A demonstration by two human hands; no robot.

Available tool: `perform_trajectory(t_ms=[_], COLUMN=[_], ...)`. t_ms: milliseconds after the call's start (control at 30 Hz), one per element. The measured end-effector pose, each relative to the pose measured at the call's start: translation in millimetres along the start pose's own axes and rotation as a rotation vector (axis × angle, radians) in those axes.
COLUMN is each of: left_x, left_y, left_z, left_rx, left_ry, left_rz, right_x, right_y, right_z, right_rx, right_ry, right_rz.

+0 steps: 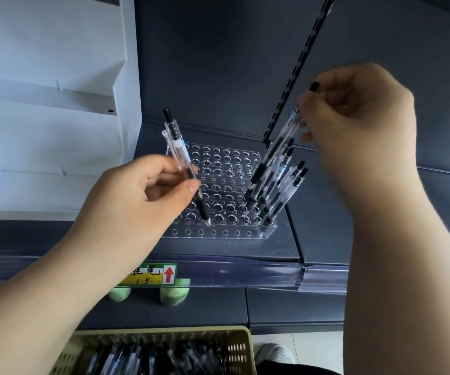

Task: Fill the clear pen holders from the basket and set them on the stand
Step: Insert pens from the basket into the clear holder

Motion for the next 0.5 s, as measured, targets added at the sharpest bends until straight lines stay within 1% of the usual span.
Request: perform_trajectory(t_ms=[167, 333, 500], left_x=[0.0, 0.4, -0.6], left_y=[-1.2, -0.7, 0.8], left_z=[-0.7, -1.5, -3.7], left_rx=[-0.012, -0.009, 0.017], left_ry=[-0.001, 0.005, -0.004], left_rz=[0.003, -0.005, 0.011], right_x=[-2.3, 1.2, 1.5], right_y=[5.1, 7.3, 10.2], right_z=[0.5, -3.8, -2.8], right_rx=[0.257, 0.343, 0.381], right_ry=[-0.089, -0.168, -0.157], right_rz=[0.003, 0.012, 0.004])
Point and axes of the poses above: each hand's wrist, its own x-axis away from the middle knuckle, its own z-axis out of the back of the hand, y = z × x, the point moved 3 cm from there along -x, towards the middle knuckle, and after that the axes turned 8 degrees about -z, right-handed, at the moved point
